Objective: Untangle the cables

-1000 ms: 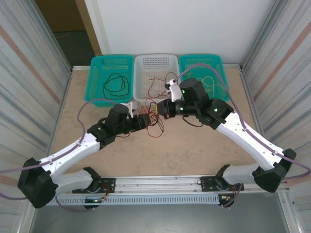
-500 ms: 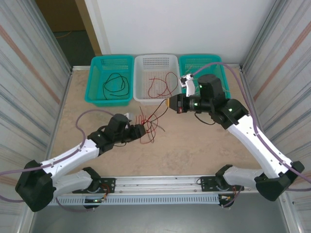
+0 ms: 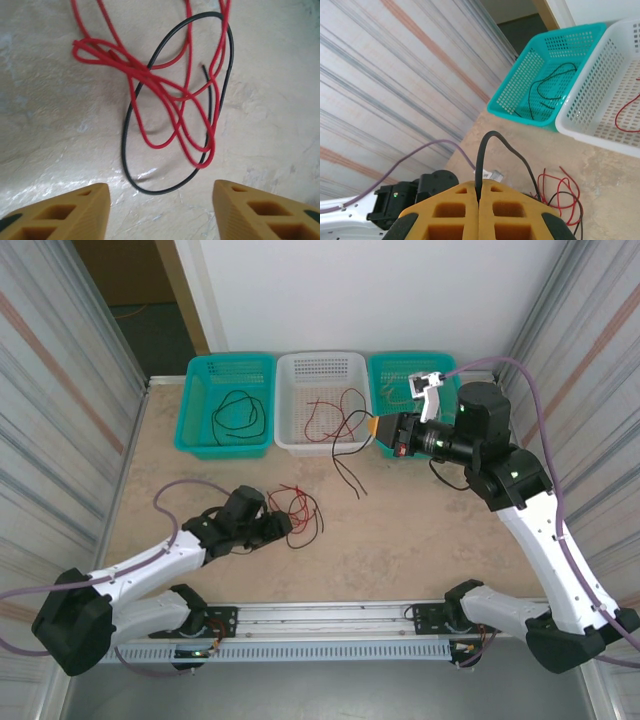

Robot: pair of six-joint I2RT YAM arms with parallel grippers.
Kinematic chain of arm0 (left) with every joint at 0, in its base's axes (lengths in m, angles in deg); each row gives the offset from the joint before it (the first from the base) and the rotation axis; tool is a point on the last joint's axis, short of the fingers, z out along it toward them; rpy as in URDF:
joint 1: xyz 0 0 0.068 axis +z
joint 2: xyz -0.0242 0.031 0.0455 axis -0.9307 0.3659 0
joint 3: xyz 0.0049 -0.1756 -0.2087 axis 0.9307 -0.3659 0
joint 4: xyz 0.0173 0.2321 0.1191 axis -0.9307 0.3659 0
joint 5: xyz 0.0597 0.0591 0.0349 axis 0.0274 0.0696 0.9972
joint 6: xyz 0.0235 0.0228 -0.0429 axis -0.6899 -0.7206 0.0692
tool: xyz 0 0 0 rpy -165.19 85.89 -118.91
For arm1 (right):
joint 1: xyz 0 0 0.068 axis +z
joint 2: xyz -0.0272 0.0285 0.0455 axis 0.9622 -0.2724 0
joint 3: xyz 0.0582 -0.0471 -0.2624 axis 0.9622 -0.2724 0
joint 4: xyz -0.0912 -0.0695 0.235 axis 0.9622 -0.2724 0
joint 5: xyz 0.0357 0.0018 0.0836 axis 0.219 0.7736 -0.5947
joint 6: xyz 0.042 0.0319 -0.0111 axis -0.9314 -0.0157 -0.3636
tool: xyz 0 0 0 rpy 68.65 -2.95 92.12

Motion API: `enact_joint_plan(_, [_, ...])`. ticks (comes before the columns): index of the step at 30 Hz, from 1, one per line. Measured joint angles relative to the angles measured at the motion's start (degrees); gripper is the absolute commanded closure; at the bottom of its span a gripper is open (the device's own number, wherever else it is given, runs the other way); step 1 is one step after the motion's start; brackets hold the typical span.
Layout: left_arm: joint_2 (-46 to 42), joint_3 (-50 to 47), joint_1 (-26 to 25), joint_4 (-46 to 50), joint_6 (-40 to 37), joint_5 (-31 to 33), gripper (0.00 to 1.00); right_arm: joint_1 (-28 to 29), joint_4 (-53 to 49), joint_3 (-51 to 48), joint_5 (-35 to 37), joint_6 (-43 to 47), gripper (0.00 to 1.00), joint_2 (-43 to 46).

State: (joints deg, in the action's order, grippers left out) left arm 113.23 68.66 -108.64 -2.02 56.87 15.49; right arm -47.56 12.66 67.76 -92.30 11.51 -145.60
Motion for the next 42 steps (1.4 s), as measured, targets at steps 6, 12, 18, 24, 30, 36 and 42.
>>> enact_joint_plan(6, [-7.02, 13.57, 0.79, 9.55, -5.99, 2.01, 0.19, 0.00, 0.00, 0.00, -2.51, -0.13, 1.00, -1.31])
enact_joint_plan(12, [-10.32, 30.34, 2.67, 9.20, -14.71, 0.24, 0.18, 1.20, 0.09, 0.00, -5.70, -0.52, 1.00, -4.42])
enact_joint_plan(18, [-5.22, 37.44, 2.64, 8.87, -23.96, -5.81, 0.21, 5.03, 0.11, 0.00, -8.28, -0.79, 1.00, -6.69])
enact_joint_plan(24, [-0.39, 37.46, 2.64, 8.44, -30.23, -11.69, 0.31, 6.93, 0.72, 0.00, -11.02, -1.09, 1.00, -7.74])
enact_joint_plan(30, [0.20, 37.46, 2.64, 8.66, -34.34, -14.78, 0.51, 7.48, 2.71, 0.00, -13.14, -1.33, 1.00, -8.50])
enact_joint_plan(36, [-0.22, 37.05, 2.64, 8.83, -36.22, -14.19, 0.68, 8.15, 3.56, 0.00, -14.40, -1.64, 1.00, -9.14])
enact_joint_plan(42, [-1.53, 36.00, 2.64, 8.87, -37.24, -13.18, 0.82, 8.41, 3.98, 0.00, -14.62, -1.66, 1.00, -9.64])
